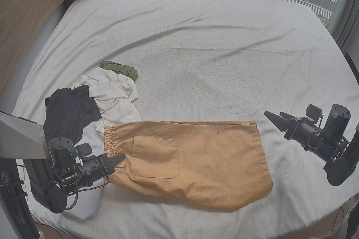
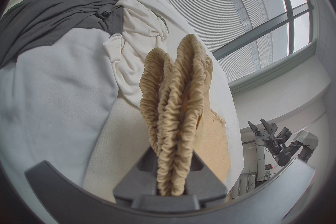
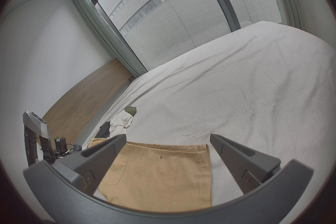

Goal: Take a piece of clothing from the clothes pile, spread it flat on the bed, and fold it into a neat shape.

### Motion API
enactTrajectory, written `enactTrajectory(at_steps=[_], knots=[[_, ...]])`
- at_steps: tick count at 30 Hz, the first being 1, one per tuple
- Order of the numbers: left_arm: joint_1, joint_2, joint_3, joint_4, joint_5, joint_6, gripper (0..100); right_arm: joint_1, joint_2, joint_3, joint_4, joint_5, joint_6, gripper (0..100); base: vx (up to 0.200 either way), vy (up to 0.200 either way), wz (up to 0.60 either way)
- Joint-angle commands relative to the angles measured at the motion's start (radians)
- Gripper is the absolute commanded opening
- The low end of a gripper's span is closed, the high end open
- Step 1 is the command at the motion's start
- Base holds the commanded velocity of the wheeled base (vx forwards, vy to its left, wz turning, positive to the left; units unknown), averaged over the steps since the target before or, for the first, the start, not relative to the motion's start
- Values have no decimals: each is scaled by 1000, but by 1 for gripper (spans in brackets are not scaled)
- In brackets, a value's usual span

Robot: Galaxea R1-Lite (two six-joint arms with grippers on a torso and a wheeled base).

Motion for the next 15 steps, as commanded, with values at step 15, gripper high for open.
enactTrajectory(at_steps=[15], knots=[[-237,-79,-90,0,18,-10,0,7,9,1,0,0,2,100,0,0,0]])
